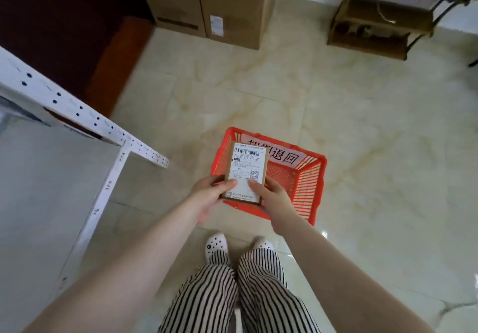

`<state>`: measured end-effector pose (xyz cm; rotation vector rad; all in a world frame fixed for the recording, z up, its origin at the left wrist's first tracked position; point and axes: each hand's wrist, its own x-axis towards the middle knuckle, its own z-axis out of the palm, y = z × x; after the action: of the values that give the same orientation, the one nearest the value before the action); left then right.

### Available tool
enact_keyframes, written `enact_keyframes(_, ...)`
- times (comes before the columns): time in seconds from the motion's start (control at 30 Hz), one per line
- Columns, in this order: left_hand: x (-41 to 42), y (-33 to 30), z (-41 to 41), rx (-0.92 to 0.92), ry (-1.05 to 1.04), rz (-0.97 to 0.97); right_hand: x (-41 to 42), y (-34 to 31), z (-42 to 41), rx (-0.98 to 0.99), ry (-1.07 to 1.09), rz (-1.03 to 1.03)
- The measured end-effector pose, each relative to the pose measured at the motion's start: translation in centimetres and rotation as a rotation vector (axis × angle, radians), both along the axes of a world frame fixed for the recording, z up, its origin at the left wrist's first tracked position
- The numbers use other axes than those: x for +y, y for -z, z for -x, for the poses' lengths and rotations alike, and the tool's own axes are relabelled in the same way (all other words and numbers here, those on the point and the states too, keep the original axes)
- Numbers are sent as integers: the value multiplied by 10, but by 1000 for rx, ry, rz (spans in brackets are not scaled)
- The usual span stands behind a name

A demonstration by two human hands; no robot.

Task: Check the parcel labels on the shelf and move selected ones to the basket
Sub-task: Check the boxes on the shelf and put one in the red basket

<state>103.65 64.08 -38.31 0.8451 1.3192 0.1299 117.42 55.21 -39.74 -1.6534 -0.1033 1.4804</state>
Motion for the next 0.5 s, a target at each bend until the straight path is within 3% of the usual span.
enact_keyframes(0.27, 43, 220, -35, 198, 171, -148, 46, 213, -20, 5, 15, 108)
enact_keyframes(0.5, 72, 360, -70, 420, 347, -235, 87, 364, -31, -34, 31, 167)
